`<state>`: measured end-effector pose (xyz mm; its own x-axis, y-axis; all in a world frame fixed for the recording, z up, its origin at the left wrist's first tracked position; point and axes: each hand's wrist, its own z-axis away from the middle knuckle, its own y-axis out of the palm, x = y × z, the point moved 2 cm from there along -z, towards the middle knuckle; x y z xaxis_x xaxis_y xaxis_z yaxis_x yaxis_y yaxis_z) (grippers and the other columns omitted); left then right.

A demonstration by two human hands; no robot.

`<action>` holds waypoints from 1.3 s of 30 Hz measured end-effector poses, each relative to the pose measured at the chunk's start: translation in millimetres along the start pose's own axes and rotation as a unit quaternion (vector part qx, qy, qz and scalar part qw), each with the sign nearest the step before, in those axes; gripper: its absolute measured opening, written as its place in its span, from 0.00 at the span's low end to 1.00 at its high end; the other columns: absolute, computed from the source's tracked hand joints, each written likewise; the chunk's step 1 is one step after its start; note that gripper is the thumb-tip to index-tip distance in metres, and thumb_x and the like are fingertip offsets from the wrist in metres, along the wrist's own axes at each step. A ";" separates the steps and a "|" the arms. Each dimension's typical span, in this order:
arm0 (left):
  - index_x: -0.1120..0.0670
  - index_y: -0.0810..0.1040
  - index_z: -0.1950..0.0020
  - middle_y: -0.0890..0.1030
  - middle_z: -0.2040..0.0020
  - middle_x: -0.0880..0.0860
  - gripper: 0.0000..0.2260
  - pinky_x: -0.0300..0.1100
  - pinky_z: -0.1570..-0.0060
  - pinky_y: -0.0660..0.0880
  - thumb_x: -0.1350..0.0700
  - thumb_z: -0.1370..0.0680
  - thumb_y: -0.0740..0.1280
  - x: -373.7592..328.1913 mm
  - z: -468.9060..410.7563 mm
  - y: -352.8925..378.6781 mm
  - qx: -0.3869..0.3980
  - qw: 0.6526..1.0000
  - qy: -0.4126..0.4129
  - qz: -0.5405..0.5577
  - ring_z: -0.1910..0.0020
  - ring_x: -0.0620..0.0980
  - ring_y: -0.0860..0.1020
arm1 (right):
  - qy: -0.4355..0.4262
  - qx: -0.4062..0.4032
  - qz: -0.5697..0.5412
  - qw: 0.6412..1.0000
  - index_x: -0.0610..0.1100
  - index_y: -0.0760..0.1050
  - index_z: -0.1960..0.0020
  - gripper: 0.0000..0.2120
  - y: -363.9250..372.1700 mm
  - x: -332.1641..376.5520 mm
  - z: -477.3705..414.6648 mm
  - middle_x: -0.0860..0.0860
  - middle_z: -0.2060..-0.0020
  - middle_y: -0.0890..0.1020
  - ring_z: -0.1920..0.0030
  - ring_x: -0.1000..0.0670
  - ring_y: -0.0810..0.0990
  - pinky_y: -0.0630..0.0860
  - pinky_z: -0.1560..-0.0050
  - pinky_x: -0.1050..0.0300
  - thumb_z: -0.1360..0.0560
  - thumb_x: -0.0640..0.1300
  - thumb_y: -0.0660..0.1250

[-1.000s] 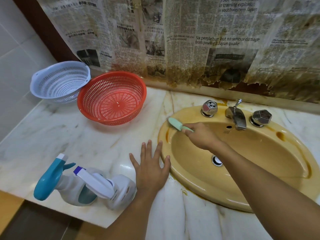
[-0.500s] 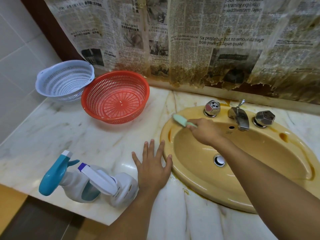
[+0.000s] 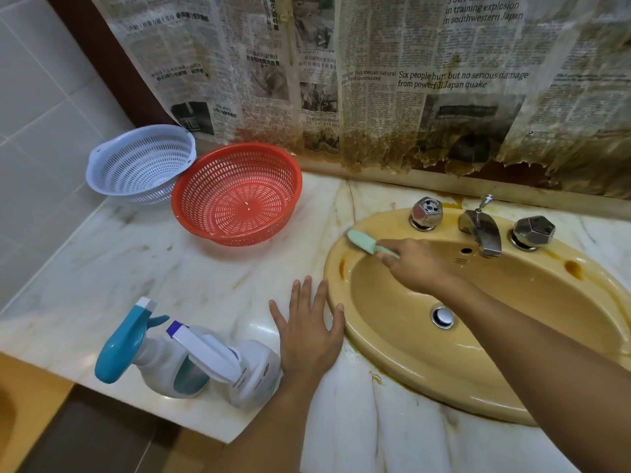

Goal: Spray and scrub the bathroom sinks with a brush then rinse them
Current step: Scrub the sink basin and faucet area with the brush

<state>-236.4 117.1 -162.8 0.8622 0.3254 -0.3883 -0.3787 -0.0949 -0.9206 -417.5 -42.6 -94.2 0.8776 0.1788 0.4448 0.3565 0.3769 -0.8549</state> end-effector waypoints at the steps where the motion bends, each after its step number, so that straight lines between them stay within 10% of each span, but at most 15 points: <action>1: 0.40 0.56 0.17 0.54 0.16 0.45 0.29 0.63 0.22 0.36 0.35 0.18 0.45 0.6 0.2 0.9 -0.003 1.000 0.000 0.003 0.17 0.44 0.45 | -0.027 0.026 -0.010 0.999 0.61 0.75 0.31 0.17 4.0 3.5 6.4 0.49 0.45 0.84 0.49 0.45 0.81 0.79 0.46 0.46 0.19 0.58 0.61; 5: 0.42 0.58 0.17 0.56 0.16 0.45 0.29 0.61 0.21 0.36 0.36 0.18 0.45 1.3 0.4 3.4 -0.017 1.000 -0.003 0.007 0.17 0.43 0.46 | -0.086 0.092 0.006 0.992 0.64 0.73 0.31 0.16 12.9 14.0 25.3 0.57 0.37 0.82 0.36 0.45 0.76 0.75 0.39 0.46 0.18 0.59 0.60; 10: 0.47 0.62 0.18 0.58 0.17 0.46 0.29 0.60 0.20 0.37 0.38 0.17 0.49 3.1 0.6 3.6 -0.030 0.999 -0.009 0.013 0.17 0.43 0.48 | -0.036 0.015 0.009 0.999 0.63 0.75 0.34 0.14 3.7 8.0 13.2 0.51 0.43 0.83 0.41 0.42 0.78 0.77 0.44 0.44 0.18 0.58 0.59; 15: 0.46 0.63 0.18 0.58 0.16 0.46 0.29 0.60 0.20 0.36 0.37 0.17 0.48 2.0 0.6 4.4 -0.027 1.000 -0.010 0.002 0.17 0.43 0.48 | -0.093 0.122 -0.023 0.988 0.64 0.74 0.33 0.15 18.9 11.3 30.9 0.57 0.41 0.83 0.40 0.49 0.79 0.77 0.41 0.46 0.19 0.58 0.61; 39: 0.44 0.61 0.18 0.54 0.16 0.46 0.31 0.59 0.21 0.34 0.35 0.18 0.43 -1.5 1.7 4.0 -0.011 0.999 -0.009 -0.029 0.17 0.43 0.44 | 0.018 0.012 -0.211 0.977 0.63 0.76 0.31 0.16 59.6 14.4 74.9 0.59 0.39 0.83 0.37 0.49 0.77 0.73 0.40 0.54 0.19 0.56 0.64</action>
<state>-239.7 117.9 -165.8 0.8758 0.3482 -0.3342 -0.3215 -0.0956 -0.9421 -407.7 50.5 -118.7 0.6648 -0.0297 0.7464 0.6819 0.4321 -0.5901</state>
